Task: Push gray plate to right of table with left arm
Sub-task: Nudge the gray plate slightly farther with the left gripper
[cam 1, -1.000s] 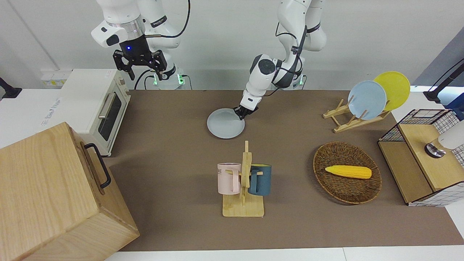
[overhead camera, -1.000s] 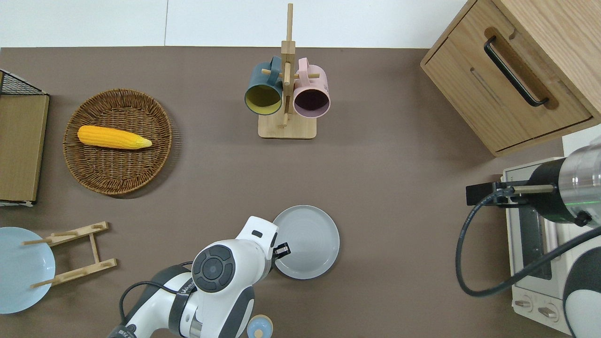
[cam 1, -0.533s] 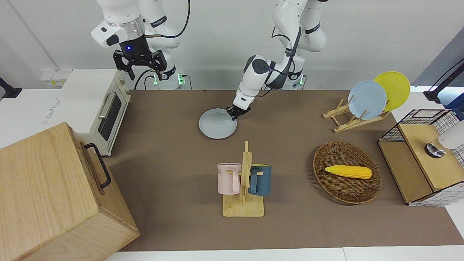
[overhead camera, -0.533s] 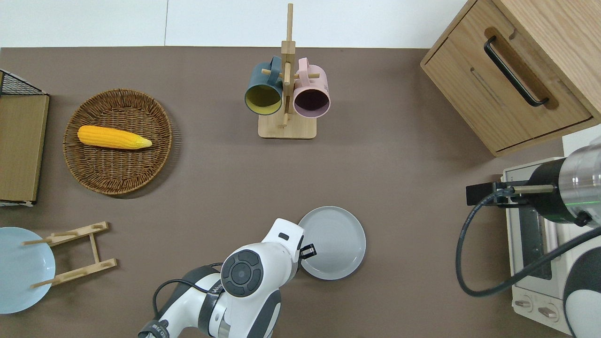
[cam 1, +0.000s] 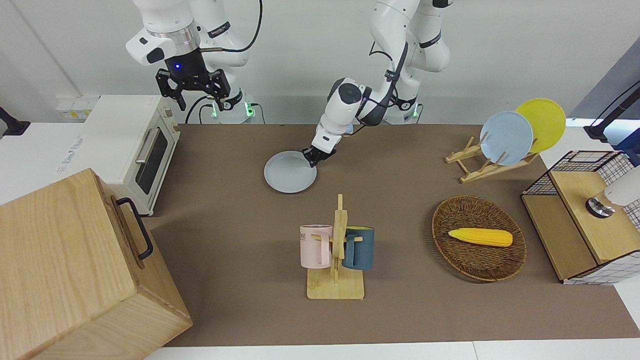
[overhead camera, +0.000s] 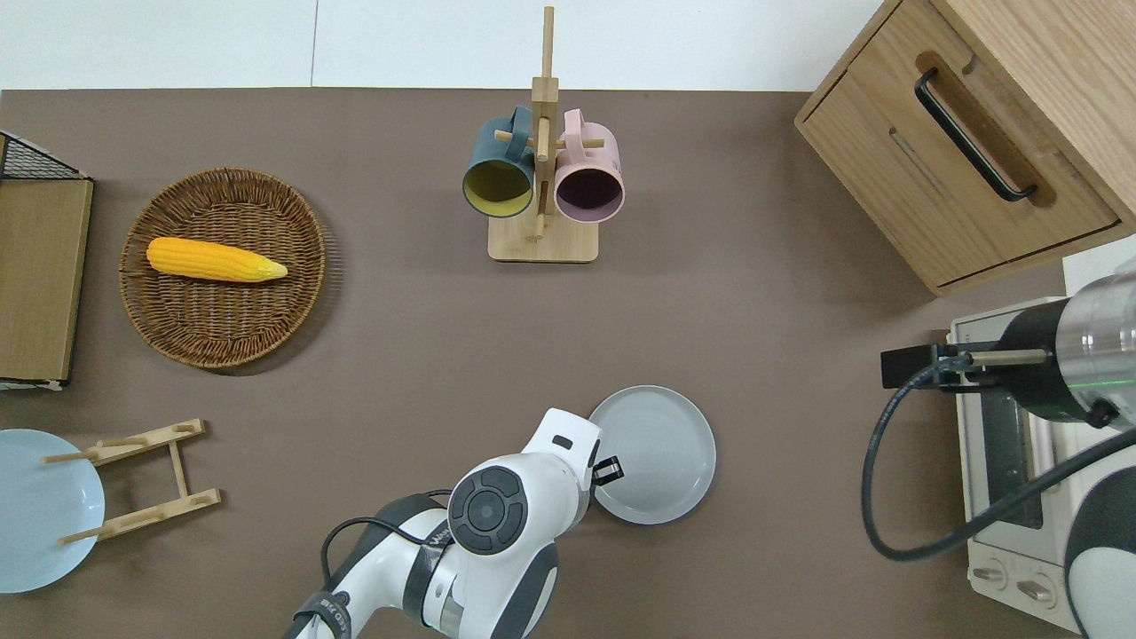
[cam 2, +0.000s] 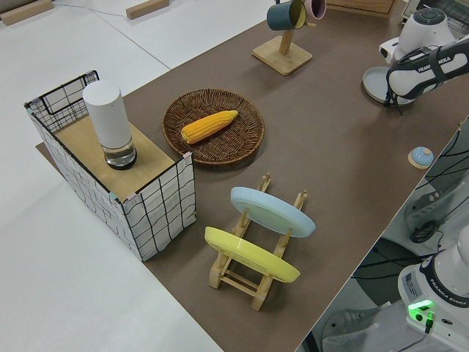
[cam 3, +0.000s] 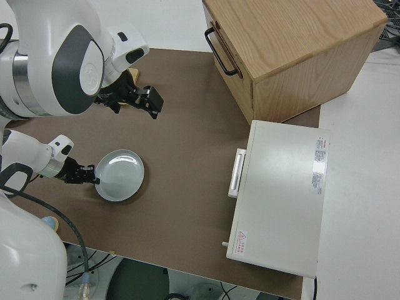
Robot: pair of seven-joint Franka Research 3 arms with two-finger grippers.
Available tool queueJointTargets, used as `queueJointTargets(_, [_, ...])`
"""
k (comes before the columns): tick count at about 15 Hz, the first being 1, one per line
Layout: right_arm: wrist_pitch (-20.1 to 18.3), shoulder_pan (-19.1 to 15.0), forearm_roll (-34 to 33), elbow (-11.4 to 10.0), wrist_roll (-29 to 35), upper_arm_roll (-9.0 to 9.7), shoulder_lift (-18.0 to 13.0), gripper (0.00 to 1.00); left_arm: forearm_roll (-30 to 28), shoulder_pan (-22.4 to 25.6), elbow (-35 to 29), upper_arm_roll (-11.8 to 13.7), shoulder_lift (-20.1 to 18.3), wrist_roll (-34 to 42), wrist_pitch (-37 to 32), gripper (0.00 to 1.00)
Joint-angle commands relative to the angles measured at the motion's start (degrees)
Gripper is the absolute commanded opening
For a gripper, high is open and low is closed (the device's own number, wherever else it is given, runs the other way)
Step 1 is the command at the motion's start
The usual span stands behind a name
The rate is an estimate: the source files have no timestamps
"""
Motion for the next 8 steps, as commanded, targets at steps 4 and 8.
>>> queueJointTargets(4, [0.0, -1.4, 1.2, -1.6, 0.6, 0.83, -1.6, 0.996, -1.2, -2.0, 2.0, 0.6, 4.9, -0.5, 2.2, 0.29])
queueJointTargets(8, [0.0, -1.4, 1.2, -1.6, 0.7, 0.83, -1.6, 0.996, -1.2, -1.3, 1.8, 0.3, 4.4, -1.8, 1.4, 0.72])
